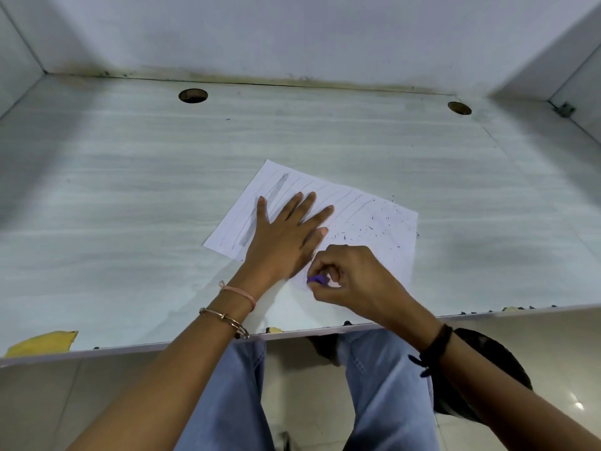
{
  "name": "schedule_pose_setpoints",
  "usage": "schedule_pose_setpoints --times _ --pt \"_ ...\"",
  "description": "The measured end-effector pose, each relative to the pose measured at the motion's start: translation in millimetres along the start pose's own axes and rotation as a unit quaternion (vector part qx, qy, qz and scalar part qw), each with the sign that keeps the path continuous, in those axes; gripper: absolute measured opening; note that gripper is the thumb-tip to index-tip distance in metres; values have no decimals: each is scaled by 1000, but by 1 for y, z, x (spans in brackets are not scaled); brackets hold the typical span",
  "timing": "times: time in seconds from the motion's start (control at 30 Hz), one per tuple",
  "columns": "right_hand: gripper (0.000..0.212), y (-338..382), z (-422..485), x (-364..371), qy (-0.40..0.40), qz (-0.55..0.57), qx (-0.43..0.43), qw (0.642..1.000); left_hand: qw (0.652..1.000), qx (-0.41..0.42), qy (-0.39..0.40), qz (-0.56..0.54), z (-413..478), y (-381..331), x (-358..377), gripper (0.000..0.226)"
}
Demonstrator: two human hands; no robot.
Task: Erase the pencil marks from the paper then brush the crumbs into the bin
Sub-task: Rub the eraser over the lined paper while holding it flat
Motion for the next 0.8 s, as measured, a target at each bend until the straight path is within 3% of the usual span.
schedule_pose_setpoints --times 0.1,0.23,0.4,0.6,0.8 --pt "6 -17 14 -15 -43 -22 12 999 1000 -3 -2 8 0 -1 1 49" --pt "5 -47 36 -40 -130 -14 99 986 1000 -17 1 -5 2 -1 1 48" --pt "4 -16 15 -17 -35 -13 39 999 1000 -5 -4 10 -1 -3 -1 49" --pt "2 -50 43 -44 -109 -17 124 986 1000 -16 1 0 1 -1 0 47" --pt "2 -30 30 -29 -20 -20 73 997 1000 -4 3 19 -1 -2 0 49"
Point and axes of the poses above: each hand's wrist, its own z-axis towards the middle knuckle, its own x-axis out of the palm, y = z × x, the point moved 3 cm from there along z, towards the middle knuckle, and after that the axes turned 2 degrees about z, right-handed, at the moved point
